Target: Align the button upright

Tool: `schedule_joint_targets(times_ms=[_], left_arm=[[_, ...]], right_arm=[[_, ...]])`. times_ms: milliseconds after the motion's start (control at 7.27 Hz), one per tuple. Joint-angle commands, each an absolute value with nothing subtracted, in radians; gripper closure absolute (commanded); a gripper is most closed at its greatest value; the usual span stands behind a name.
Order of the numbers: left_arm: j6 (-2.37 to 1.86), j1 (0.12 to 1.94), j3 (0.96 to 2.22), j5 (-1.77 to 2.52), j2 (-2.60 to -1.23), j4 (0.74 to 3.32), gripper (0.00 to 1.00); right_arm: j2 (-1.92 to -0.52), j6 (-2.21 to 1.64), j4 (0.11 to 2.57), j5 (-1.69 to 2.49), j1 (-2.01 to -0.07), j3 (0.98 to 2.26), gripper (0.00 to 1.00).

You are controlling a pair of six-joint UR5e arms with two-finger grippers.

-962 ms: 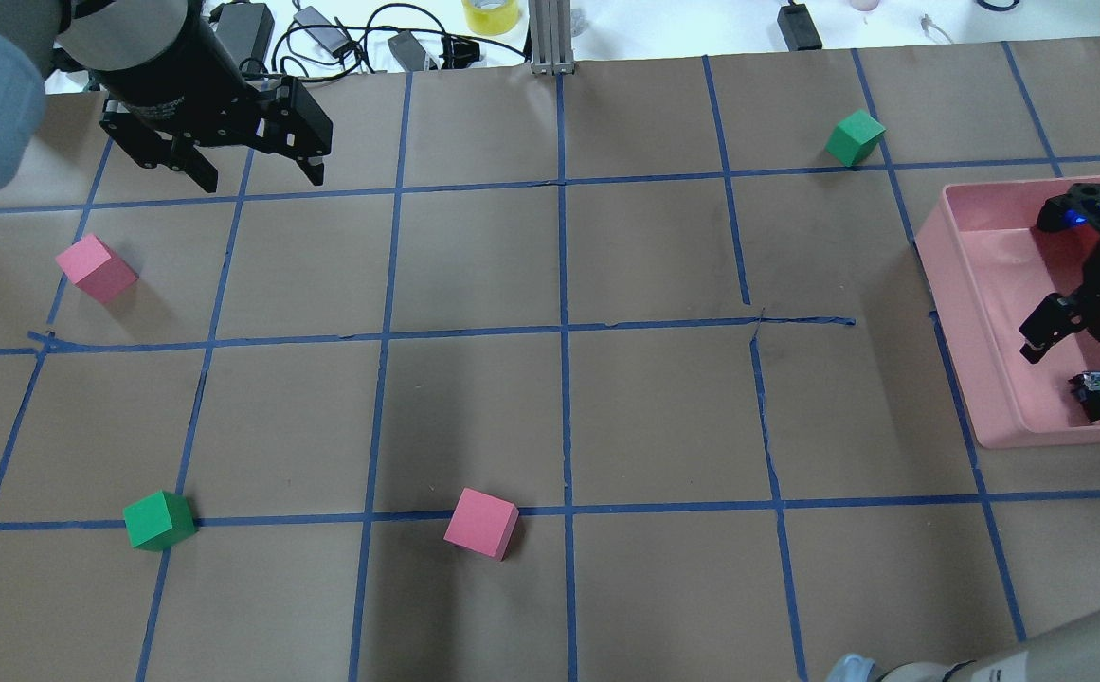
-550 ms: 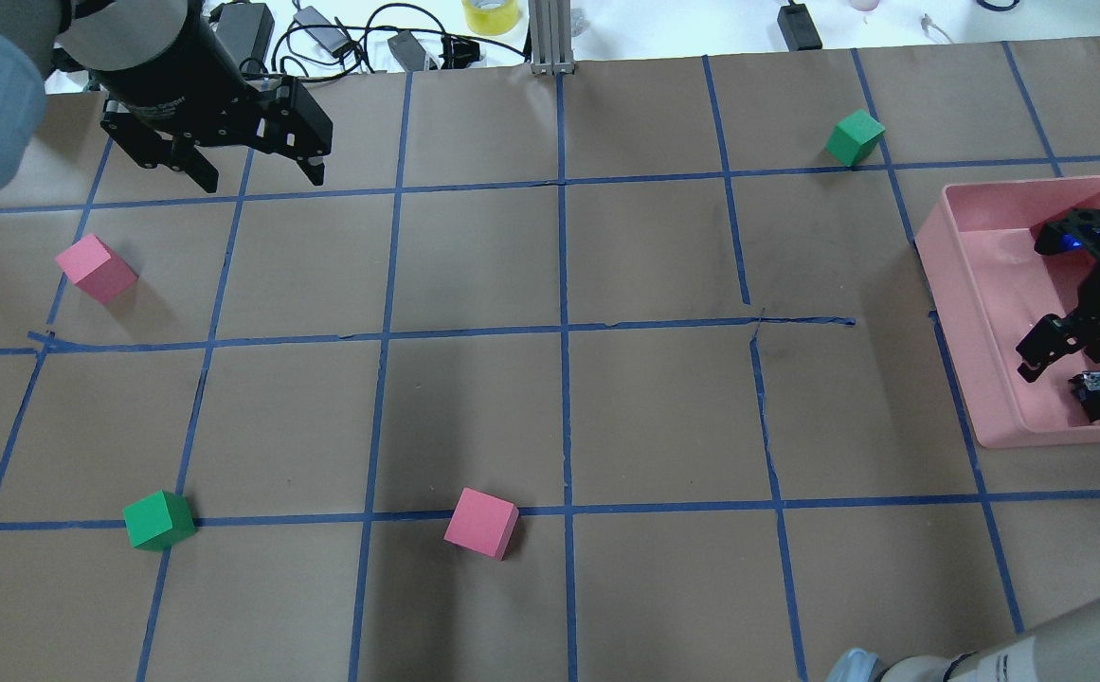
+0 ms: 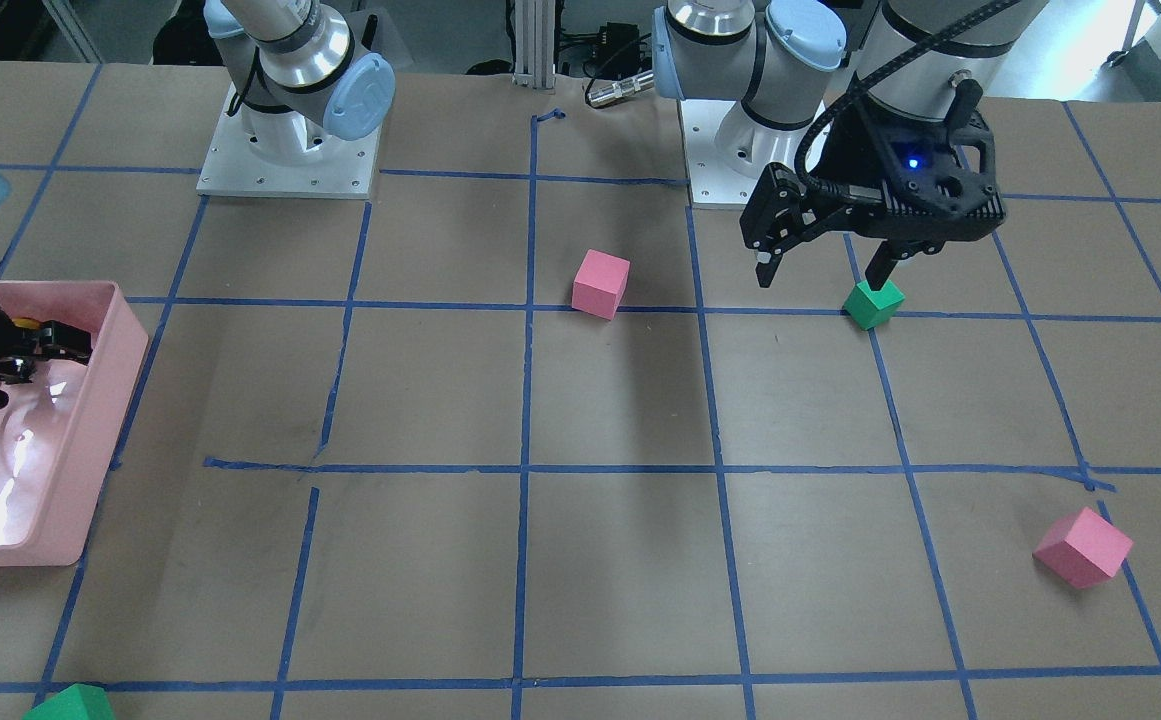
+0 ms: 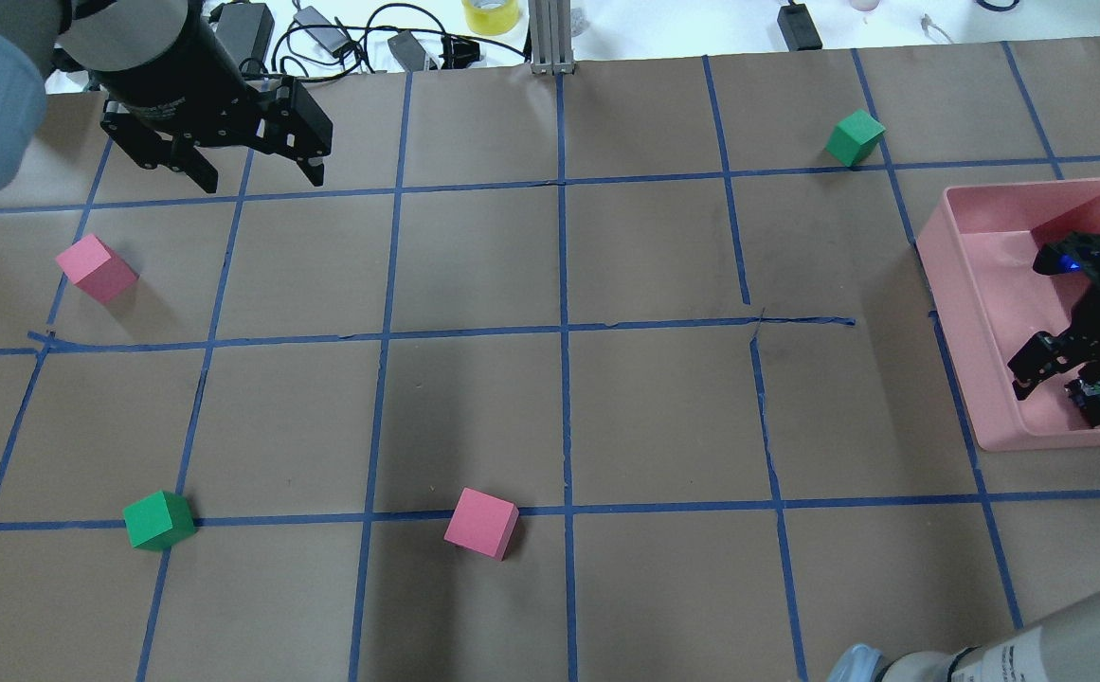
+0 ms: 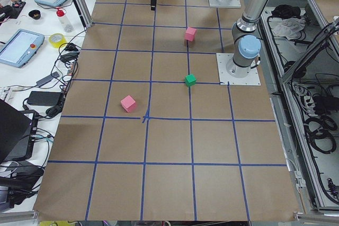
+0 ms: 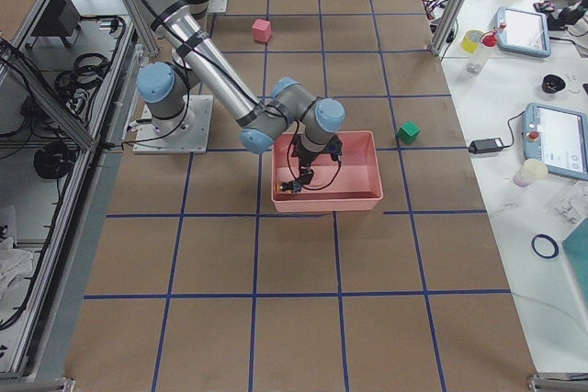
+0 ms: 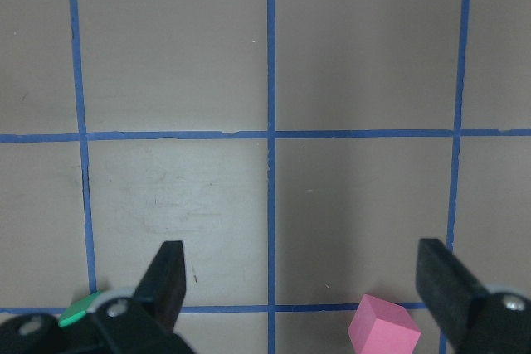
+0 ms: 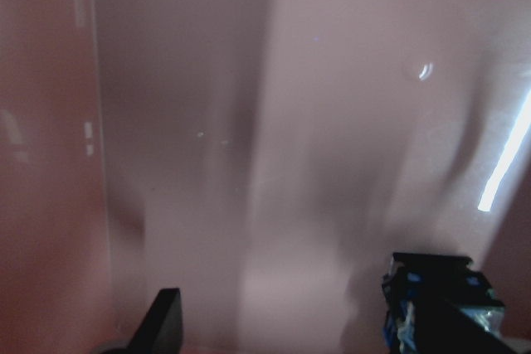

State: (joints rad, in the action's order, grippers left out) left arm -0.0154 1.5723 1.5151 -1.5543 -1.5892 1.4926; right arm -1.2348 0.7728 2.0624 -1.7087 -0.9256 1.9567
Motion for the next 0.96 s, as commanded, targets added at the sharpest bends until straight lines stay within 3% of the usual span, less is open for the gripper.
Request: schedule_joint_targets(times_ms=[0,825], left_arm=[[-0.015,1.572,1.516,-1.554,-1.589,1.493,0.00],[-0.015,1.572,1.516,-1.554,-1.588,1.493,0.00]], right_arm=[[-1.235,0.756,2.072,-1.724,-0.925,1.965,0.00],[-1.230,0.787,2.171,-1.810,-0.927,1.971,0.00]])
